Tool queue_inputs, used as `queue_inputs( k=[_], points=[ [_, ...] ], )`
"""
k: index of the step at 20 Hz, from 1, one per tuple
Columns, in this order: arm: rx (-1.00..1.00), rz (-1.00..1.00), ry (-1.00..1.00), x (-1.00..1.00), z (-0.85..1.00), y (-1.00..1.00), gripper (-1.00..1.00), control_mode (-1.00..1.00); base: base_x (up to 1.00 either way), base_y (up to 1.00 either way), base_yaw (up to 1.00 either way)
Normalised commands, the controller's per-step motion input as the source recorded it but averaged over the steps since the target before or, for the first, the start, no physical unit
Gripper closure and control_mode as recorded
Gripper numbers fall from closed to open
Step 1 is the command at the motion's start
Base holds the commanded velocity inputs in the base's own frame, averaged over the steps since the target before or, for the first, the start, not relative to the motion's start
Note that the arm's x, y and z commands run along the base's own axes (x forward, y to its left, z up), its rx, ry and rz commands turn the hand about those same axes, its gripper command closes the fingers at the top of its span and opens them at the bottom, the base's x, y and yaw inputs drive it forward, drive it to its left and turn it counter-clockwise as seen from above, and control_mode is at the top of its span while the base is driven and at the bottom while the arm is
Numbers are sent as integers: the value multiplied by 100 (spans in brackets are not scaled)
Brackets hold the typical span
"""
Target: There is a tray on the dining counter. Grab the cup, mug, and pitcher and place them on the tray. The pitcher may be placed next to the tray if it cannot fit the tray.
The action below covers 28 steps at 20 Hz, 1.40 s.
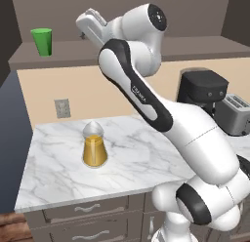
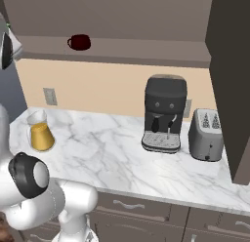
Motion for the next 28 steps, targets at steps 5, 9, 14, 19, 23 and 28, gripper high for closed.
queue_inputs(
  k=[5, 9, 14, 19, 23, 28],
  points=[
    [2, 6, 17, 51, 7, 8, -100, -100, 0, 0, 0],
    [0, 1, 1, 26, 0, 21, -100, -100, 0, 0, 0],
    [0, 0, 0, 17, 0, 24, -100, -100, 0, 0, 0],
    [3, 0, 0, 24, 0, 24, -100, -100, 0, 0, 0],
    [6, 0, 0, 25, 0, 26, -100, -100, 0, 0, 0],
    [8, 0, 0, 28, 0, 24, -100, -100, 0, 0, 0]
  ],
)
